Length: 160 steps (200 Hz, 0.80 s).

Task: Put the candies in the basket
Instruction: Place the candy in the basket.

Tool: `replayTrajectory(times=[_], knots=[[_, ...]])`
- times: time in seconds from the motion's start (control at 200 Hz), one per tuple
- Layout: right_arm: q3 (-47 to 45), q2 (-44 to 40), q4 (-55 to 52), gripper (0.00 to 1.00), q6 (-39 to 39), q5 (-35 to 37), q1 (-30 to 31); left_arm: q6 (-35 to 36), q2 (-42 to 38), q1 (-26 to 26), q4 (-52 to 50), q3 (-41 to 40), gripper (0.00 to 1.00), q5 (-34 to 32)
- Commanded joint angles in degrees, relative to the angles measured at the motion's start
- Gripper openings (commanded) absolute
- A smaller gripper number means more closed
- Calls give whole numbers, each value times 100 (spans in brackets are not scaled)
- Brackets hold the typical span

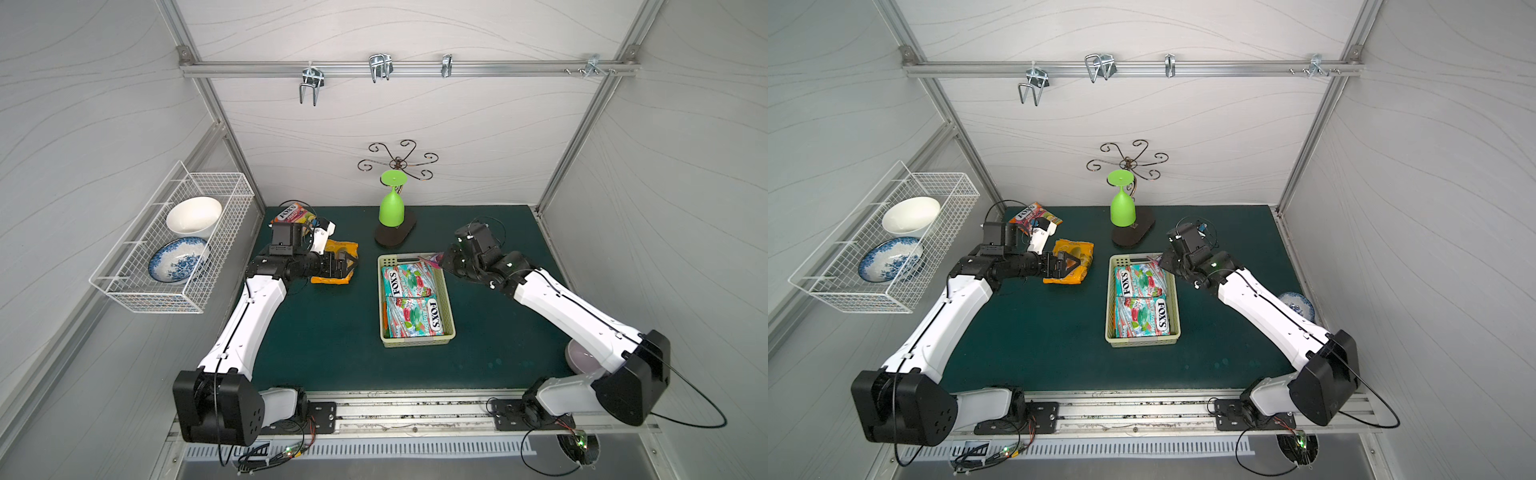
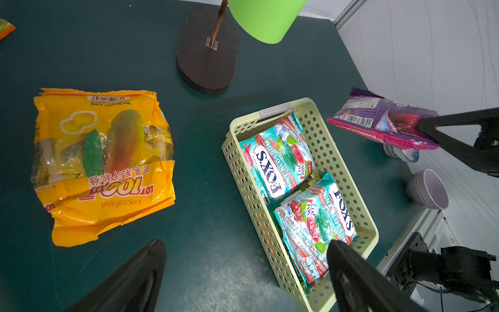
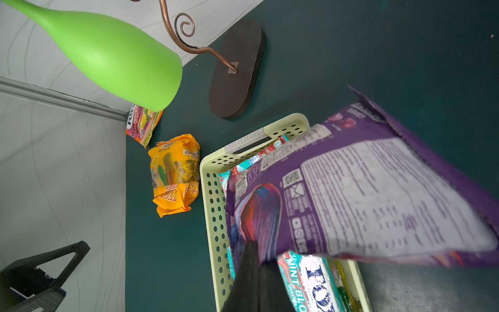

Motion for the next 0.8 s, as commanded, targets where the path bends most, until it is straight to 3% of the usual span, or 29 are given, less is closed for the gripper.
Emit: replayTrajectory(times=[0.0,0.37,0.795], knots=[[-3,113,481,0,304,301,159,73,-44,36,197,-19,97,-1],[363,869,617,0,744,271,531,42,-61,57,127,48,97,-27],[940,1685,972,0,582,257,740,36,-88,59,244,-44,97,-10]])
